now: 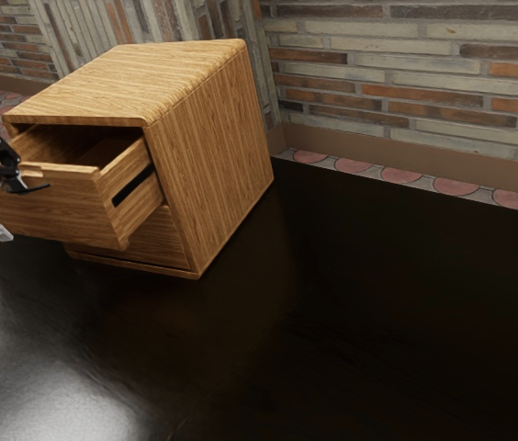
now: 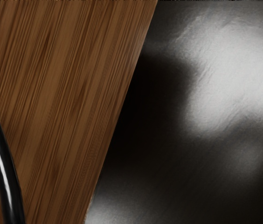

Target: Pull the drawer handle with one arm to open the drawer

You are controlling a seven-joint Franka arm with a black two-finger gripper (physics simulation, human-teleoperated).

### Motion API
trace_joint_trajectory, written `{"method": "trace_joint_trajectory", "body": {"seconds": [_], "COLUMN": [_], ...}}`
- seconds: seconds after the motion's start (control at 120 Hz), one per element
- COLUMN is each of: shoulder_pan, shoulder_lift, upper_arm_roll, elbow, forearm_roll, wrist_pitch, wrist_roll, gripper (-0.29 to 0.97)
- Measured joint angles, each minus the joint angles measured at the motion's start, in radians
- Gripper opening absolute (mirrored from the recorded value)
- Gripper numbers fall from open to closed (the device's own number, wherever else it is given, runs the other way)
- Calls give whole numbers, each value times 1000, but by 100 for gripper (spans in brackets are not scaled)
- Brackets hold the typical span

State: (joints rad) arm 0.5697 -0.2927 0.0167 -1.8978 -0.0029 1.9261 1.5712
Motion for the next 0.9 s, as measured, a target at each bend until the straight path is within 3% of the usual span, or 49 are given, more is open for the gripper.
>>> {"method": "trace_joint_trajectory", "body": {"seconds": [0.317, 0.417, 0.6, 0.783, 0.9], "shoulder_pan": [-16, -17, -52, -64, -60], "shoulder_lift": [-48, -63, -91, -118, -133], "upper_arm_roll": [0, 1, 43, 54, 54], "elbow": [-37, -64, -78, -115, -126], "forearm_roll": [-8, -8, -8, -8, -9], "wrist_pitch": [1, 4, 4, 3, 3], "wrist_roll": [-5, -7, -10, -12, -14], "gripper": [63, 73, 64, 70, 67]}}
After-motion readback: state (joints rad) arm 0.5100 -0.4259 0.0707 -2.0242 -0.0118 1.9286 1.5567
